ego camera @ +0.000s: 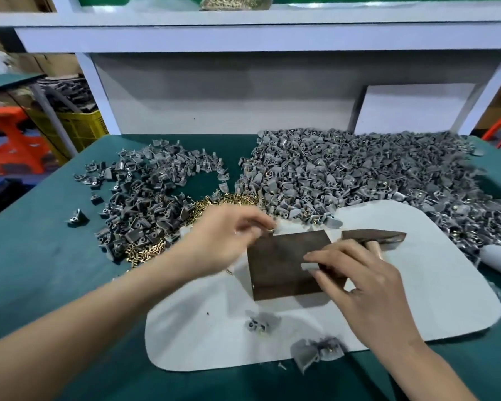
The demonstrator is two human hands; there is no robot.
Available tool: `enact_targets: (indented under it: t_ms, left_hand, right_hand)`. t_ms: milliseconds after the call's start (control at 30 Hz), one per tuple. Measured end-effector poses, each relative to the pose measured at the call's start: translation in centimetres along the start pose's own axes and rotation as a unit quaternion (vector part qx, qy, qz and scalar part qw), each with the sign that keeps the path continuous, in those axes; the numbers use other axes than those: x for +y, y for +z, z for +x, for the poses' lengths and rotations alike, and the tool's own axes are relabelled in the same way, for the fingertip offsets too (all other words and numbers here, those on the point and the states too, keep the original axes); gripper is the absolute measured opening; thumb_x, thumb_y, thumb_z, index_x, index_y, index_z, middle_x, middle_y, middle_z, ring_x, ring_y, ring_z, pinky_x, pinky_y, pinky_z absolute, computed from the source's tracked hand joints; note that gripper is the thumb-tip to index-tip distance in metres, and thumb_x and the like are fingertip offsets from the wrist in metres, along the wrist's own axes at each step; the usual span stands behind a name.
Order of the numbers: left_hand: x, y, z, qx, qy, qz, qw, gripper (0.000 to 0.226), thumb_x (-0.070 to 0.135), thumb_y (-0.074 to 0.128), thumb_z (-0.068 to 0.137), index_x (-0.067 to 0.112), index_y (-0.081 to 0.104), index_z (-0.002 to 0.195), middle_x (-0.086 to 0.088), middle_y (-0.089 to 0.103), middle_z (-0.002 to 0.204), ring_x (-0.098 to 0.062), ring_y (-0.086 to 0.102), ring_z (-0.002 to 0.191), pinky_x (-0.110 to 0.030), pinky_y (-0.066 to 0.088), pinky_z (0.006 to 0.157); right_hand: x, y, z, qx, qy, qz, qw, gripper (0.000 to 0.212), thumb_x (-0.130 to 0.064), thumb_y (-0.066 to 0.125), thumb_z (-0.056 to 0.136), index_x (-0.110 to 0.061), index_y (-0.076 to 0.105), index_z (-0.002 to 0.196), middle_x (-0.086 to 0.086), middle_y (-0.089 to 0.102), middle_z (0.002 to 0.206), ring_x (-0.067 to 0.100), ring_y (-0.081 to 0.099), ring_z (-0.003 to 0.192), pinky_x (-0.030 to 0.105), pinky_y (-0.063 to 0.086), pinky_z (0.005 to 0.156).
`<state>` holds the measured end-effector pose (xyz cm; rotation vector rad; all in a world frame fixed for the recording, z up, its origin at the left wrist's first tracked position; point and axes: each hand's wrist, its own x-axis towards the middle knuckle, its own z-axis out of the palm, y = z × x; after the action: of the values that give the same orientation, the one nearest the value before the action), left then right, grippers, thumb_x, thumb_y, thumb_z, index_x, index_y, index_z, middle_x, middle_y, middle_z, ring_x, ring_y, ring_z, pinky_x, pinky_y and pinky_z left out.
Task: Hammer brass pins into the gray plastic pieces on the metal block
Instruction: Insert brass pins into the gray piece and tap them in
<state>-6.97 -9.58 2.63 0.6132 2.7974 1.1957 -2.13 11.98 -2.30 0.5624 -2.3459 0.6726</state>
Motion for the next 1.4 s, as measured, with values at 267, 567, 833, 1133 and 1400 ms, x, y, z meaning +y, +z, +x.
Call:
enact_targets:
  t_ms: [267,567,833,1133,1400]
  left_hand:
    - [-7.2,-1.0,1.3,-0.015,-0.065,0.303,0.950,0.015,0.008,0.062,0.092,0.010,0.070,0.104,-0.004,0.066,0.104,-0.015,0.059,0.089,-0.029,0.051,0.084]
    - [-7.0,-1.3,1.6,-0.014,-0.051,0.267,0.962,0.037,-0.006,0.061,0.086,0.014,0.066,0.117,-0.001,0.074,0.090,-0.005,0.058,0.071,-0.012,0.045,0.074]
    - [-6.0,-1.4,1.7,0.026,-0.049,0.255,0.965,0.043,-0.007,0.057,0.080,0.015,0.065,0.116,0.004,0.064,0.075,-0.012,0.058,0.070,-0.028,0.051,0.074]
    - [-6.1,0.1,1.8,0.011,-0.080,0.289,0.954,0.016,-0.004,0.057,0.084,0.010,0.063,0.087,-0.002,0.065,0.084,-0.021,0.063,0.081,-0.039,0.053,0.074]
    - [-5.5,0.4,1.8,0.015,-0.106,0.304,0.946,0.019,0.005,0.055,0.084,0.021,0.058,0.093,0.003,0.067,0.086,-0.017,0.063,0.077,-0.029,0.045,0.055]
  right_hand:
    - [0.7,0.6,0.3,-0.065,-0.002,-0.080,0.995,0.022,-0.001,0.075,0.072,-0.013,0.072,0.090,-0.004,0.071,0.087,0.015,0.062,0.077,-0.001,0.016,0.094]
    - [1.3,0.5,-0.2,-0.066,0.025,-0.015,0.997,0.026,0.001,0.078,0.071,-0.014,0.075,0.091,-0.007,0.073,0.087,0.008,0.053,0.087,-0.003,0.019,0.092]
    - [1.3,0.7,-0.3,0.015,0.051,0.029,0.998,0.018,-0.006,0.067,0.081,-0.017,0.071,0.095,-0.011,0.068,0.093,0.010,0.054,0.090,0.029,0.045,0.092]
    - [1.2,0.7,-0.5,0.061,0.075,0.063,0.993,0.021,-0.019,0.052,0.085,-0.018,0.071,0.095,-0.014,0.060,0.086,0.011,0.055,0.082,0.050,0.051,0.077]
    - [1.2,0.8,-0.4,0.056,0.084,0.067,0.993,0.022,-0.018,0.052,0.084,-0.015,0.072,0.094,-0.006,0.067,0.084,0.012,0.056,0.081,0.050,0.052,0.076]
